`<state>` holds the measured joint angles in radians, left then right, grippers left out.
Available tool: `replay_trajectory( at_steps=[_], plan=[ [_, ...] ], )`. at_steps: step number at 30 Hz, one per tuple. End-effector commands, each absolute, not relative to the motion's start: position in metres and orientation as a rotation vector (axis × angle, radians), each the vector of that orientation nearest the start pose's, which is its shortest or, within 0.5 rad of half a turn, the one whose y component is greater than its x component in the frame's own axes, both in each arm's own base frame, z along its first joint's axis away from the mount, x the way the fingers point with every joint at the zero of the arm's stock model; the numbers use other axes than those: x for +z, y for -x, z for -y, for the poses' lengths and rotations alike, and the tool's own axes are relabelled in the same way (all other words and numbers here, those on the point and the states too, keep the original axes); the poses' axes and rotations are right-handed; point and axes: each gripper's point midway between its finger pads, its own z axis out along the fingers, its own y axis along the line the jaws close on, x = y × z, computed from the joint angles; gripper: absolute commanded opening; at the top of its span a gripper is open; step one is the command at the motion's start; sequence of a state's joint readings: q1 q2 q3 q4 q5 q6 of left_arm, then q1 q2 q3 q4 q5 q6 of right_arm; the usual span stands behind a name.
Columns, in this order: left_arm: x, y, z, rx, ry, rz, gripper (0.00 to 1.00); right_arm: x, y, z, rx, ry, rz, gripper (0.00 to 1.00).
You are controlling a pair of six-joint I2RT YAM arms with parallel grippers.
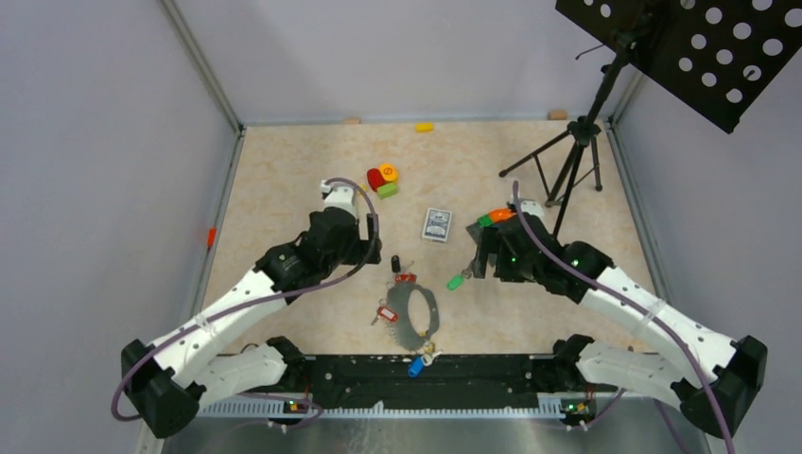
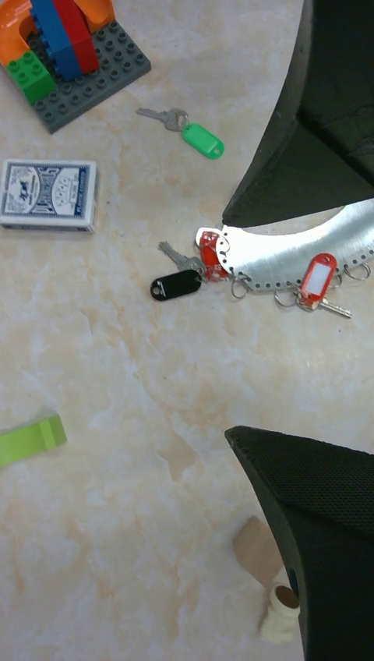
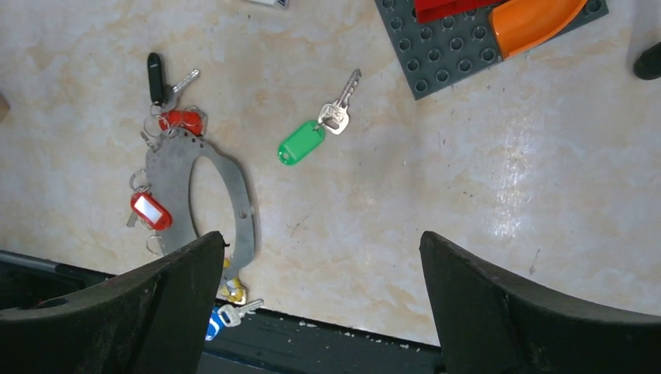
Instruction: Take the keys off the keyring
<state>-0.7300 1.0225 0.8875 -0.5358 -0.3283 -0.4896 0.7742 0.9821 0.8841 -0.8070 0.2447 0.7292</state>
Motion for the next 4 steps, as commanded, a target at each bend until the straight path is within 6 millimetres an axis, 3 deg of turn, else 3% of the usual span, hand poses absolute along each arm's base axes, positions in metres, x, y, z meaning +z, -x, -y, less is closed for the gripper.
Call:
replay_trajectory(
  at_steps=[1, 4],
  plan=[
    [0.1739, -0.2379, 0.1499, -0.254, -0.009, -2.223, 0.98, 0.1664, -0.1973, -0.1619, 0.387, -0.083, -2.405, 0.94],
    [0.1775, -0.2340, 0.1447, -0.256, 0.005, -2.212, 0.98, 0.1642, -0.1954, -0.1630, 0.380, -0.076, -2.429, 0.95]
  ],
)
